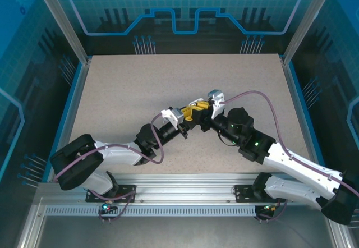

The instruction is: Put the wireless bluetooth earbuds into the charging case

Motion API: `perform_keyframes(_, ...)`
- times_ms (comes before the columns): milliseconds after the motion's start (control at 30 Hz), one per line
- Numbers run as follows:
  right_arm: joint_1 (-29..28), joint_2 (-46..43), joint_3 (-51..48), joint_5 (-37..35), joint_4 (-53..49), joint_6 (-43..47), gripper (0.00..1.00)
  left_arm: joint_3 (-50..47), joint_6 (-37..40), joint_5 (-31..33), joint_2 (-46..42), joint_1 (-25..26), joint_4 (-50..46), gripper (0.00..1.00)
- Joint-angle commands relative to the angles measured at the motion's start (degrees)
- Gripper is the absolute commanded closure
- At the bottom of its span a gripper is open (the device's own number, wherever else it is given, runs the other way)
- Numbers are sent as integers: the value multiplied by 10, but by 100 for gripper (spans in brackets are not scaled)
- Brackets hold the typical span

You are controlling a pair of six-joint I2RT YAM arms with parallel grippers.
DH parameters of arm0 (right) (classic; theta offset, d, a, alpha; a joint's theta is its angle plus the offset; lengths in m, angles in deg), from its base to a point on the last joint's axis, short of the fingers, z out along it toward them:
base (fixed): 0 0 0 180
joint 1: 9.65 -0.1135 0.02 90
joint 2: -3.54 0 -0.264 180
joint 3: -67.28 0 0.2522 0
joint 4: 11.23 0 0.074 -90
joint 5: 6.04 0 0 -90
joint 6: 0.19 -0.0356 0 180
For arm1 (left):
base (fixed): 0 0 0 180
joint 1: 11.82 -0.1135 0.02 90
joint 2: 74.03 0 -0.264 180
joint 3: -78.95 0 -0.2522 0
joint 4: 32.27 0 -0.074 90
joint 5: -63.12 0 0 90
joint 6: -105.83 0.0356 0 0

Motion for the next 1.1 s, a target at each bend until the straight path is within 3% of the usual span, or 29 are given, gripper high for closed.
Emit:
perform_keyframes(0,-7,9,-1,-30,16,10,75,19,14,-7,4,15,38,97)
perform_keyframes(1067,-7,-11,-9,-63,-46,24,68,12,19,6,3,17,48,97)
